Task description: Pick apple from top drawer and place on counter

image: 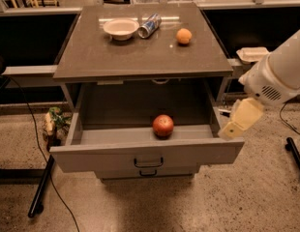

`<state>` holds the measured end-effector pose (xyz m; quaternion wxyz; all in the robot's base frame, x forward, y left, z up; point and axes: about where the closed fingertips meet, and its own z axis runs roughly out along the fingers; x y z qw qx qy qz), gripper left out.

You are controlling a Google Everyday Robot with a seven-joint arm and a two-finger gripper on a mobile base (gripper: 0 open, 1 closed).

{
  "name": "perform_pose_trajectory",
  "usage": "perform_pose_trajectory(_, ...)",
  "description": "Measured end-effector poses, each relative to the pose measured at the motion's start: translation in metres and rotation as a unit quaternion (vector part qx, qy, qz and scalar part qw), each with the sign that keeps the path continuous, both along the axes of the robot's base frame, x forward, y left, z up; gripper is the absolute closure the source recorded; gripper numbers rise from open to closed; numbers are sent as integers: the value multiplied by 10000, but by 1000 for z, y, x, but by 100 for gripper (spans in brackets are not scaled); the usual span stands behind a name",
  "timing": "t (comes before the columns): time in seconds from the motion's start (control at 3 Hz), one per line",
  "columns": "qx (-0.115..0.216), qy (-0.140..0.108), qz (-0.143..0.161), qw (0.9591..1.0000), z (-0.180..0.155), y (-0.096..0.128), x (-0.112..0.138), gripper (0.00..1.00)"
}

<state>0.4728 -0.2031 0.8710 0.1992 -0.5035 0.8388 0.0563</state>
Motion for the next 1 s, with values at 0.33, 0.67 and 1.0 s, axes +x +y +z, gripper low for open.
perform_pose_trajectory(0.33,714,-88,-351,9968,-44,16,19,0)
perform_pose_trajectory(0.67,828,-473,-492,9942,-38,18,40,0)
perform_pose_trajectory(1.0,825,-475,-491,9942,-37,18,40,0)
